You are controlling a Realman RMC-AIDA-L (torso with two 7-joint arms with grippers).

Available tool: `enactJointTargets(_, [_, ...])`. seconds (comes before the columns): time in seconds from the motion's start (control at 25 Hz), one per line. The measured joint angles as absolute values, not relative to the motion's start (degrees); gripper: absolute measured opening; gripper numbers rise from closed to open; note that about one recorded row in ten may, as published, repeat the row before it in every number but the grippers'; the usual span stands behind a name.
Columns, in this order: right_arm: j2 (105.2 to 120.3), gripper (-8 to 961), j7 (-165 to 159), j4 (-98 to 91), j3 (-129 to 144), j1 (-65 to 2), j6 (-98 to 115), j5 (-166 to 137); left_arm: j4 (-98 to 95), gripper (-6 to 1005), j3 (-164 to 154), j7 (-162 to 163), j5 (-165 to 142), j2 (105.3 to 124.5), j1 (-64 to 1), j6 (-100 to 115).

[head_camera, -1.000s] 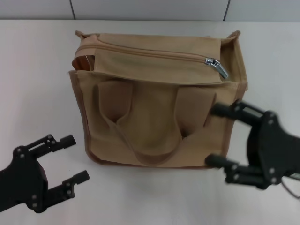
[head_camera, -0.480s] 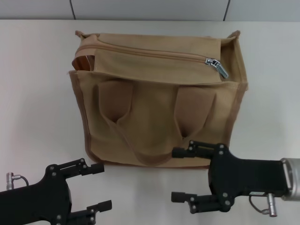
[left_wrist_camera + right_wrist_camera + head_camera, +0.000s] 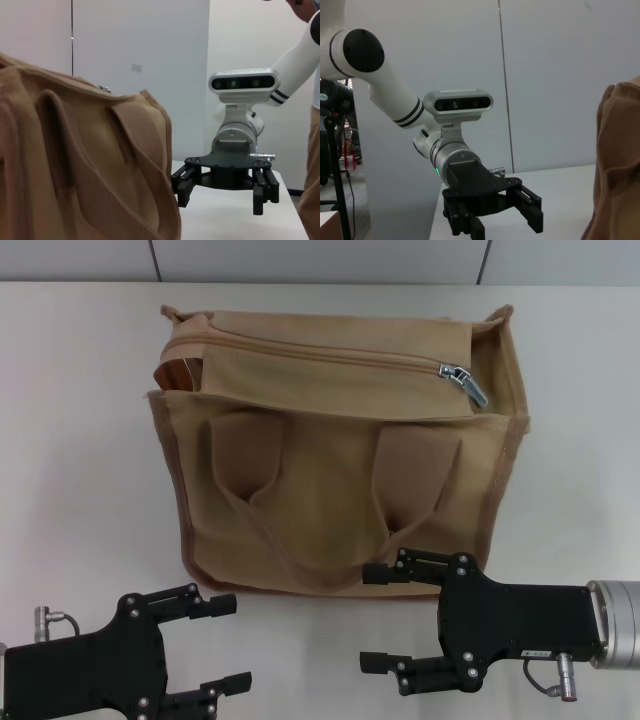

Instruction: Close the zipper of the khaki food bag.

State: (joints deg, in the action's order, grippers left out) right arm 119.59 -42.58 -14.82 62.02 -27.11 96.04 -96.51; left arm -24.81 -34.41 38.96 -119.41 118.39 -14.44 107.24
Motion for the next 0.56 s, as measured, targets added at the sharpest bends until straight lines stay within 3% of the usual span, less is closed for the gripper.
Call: enactJointTargets(0.56, [119.62, 800, -42.57, -14.85, 62.05, -26.99, 95.88, -96.2, -24.81, 693, -34.46, 38.74, -119.41, 118.44, -14.59, 107.71])
